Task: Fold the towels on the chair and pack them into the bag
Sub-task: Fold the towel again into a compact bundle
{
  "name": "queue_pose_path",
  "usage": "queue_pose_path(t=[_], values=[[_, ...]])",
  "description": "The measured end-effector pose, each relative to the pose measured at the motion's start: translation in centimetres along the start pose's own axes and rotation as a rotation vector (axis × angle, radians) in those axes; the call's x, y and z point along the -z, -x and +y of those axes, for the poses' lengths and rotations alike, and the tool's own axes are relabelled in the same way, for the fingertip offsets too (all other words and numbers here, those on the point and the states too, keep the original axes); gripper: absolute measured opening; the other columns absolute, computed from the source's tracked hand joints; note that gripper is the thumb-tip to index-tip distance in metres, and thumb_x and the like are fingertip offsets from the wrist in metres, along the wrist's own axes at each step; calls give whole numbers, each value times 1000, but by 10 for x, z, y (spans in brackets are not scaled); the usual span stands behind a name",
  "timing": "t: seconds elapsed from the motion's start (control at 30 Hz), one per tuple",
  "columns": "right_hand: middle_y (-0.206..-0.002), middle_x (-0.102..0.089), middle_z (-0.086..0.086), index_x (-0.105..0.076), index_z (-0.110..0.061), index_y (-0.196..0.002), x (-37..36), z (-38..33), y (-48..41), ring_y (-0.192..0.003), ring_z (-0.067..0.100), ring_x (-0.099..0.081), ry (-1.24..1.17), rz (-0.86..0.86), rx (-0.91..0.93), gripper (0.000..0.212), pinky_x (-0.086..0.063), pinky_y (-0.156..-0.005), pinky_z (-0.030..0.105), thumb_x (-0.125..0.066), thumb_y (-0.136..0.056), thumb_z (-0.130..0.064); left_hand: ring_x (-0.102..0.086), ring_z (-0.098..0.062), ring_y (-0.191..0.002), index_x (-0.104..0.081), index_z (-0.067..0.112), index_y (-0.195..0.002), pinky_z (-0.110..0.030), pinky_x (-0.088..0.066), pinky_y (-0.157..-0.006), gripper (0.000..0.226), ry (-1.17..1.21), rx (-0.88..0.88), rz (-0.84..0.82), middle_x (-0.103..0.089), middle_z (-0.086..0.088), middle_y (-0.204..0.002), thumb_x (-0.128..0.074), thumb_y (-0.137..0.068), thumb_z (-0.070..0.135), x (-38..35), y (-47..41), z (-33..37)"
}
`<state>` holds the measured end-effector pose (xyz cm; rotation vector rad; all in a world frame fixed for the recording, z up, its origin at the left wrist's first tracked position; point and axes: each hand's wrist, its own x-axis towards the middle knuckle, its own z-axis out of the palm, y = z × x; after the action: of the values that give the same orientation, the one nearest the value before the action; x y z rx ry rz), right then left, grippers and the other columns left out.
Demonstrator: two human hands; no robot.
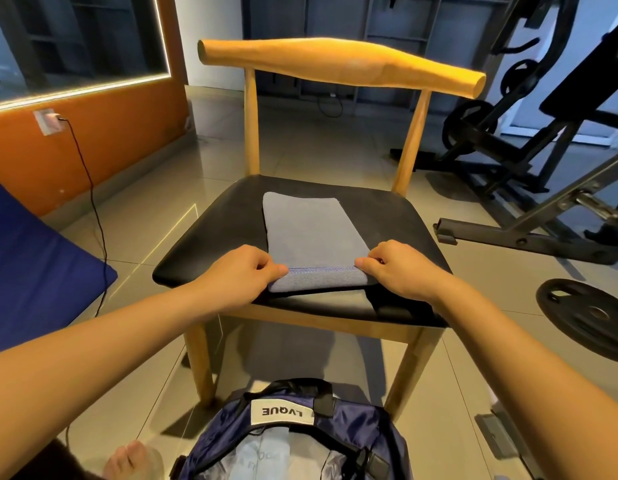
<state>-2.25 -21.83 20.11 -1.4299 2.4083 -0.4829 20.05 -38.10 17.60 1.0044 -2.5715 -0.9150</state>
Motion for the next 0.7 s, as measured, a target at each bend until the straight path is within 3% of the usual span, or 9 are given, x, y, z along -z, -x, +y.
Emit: queue_pose_path(t=[0.13,0.23,0.37,0.43,0.53,0.6,0.7], values=[[-60,-49,2,-59,-13,-67,0,0,-4,-58,17,-49,-16,19,-53,49,-36,-56,30,-58,-100,-48,-58,-18,-65,-72,4,-83,-26,-44,-60,44,-51,8,33,-66,-19,-77,-60,-100,42,-2,-3,2],[-61,-50,3,-55,-13,-69,-4,4,-6,-60,21,-51,-24,95,-73,49,-38,-57,35,-66,-92,-54,-61,-13,-66,-71,15,-75,-23,-48,-60,38,-192,-40,124,-65,-5,-72,-65,-95,48,-1,-2,5],[-79,-57,-2,-52,-19,-77,-12,5,-1,-70,18,-55,-48,317,13,40,-49,-64,35,-75,-86,-49,-56,-7,-79,-64,27,-81,-25,-53,-70,20,-258,-334,321,-58,12,-85,-75,-88,43,2,1,1],[-85,-54,-6,-52,-23,-76,-16,5,2,-74,16,-54,-11,377,94,34,-47,-64,26,-75,-88,-44,-56,-8,-87,-72,26,-92,-29,-56,-76,4,-324,-538,284,-62,11,-93,-74,-90,29,1,2,-1],[-88,-54,-6,-54,-24,-77,-18,7,3,-77,14,-53,-25,345,153,26,-41,-66,19,-73,-92,-35,-63,-15,-88,-79,20,-98,-33,-60,-69,14,-553,-724,227,-69,3,-96,-78,-85,18,-5,3,-5],[-90,-57,-6,-60,-23,-83,-17,10,4,-80,13,-55,-70,313,167,18,-42,-67,18,-72,-94,-32,-64,-16,-86,-79,19,-99,-33,-60,-66,14,-620,-765,225,-70,2,-95,-77,-85,21,-8,4,-6],[-94,-57,-8,-65,-24,-91,-14,15,7,-85,11,-56,-61,259,191,9,-50,-75,23,-64,-99,-29,-60,-10,-90,-76,25,-107,-30,-56,-75,23,-601,-748,211,-67,7,-102,-62,-93,37,-9,7,-8]])
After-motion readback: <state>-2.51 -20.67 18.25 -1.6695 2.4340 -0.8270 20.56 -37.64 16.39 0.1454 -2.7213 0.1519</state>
